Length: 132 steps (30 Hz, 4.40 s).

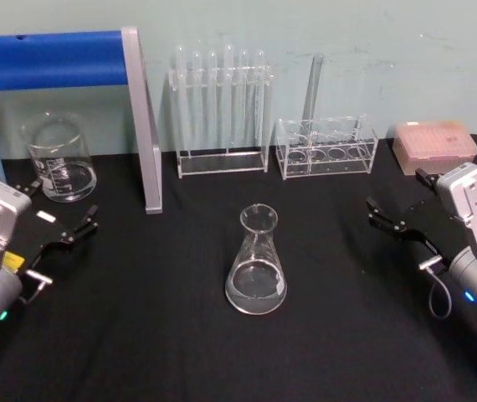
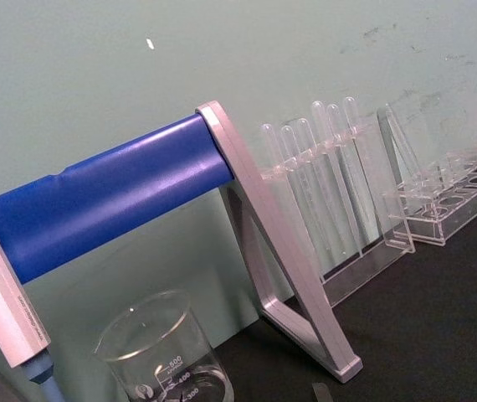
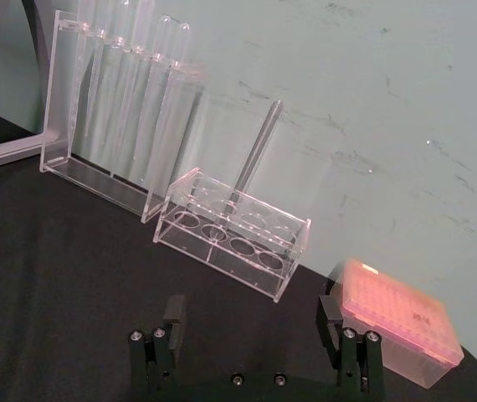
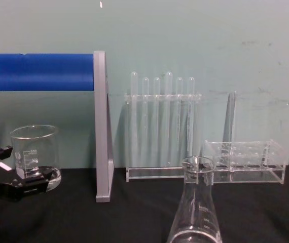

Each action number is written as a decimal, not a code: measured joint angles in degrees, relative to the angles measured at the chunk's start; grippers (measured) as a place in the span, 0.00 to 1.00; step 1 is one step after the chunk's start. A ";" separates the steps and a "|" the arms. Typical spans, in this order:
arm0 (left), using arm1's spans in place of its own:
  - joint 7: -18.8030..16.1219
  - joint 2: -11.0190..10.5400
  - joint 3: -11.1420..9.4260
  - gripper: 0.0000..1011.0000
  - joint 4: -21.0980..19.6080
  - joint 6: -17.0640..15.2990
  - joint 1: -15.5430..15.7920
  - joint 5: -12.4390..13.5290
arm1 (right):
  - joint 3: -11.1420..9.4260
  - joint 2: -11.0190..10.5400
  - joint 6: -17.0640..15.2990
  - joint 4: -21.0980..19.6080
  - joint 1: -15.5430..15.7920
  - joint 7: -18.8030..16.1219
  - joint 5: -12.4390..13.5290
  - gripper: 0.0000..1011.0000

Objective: Grasp the erlenmeyer flask with one hand, shake it three times, then place it back.

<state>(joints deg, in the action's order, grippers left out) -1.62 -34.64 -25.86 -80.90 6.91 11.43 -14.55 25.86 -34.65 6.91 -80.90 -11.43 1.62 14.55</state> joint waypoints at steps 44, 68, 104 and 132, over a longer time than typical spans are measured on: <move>0.00 0.00 0.00 0.99 0.00 0.00 0.00 0.00 | -1.79 -0.32 0.22 -2.77 2.29 -3.24 1.61 0.99; 0.00 0.00 0.00 0.99 0.00 0.00 0.00 0.00 | -3.40 0.04 -0.06 -11.96 10.27 -18.36 11.93 0.99; 0.00 0.00 0.00 0.99 0.00 0.00 0.00 0.00 | 0.45 9.72 -1.70 -2.57 0.14 -29.98 7.32 0.99; 0.00 0.00 0.00 0.99 0.00 0.00 0.00 0.00 | -0.15 12.57 -1.31 -0.48 -0.93 -30.10 5.91 0.99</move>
<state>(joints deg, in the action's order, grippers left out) -1.62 -34.65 -25.86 -80.90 6.91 11.43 -14.55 25.71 -22.07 5.59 -81.37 -12.36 -28.48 20.45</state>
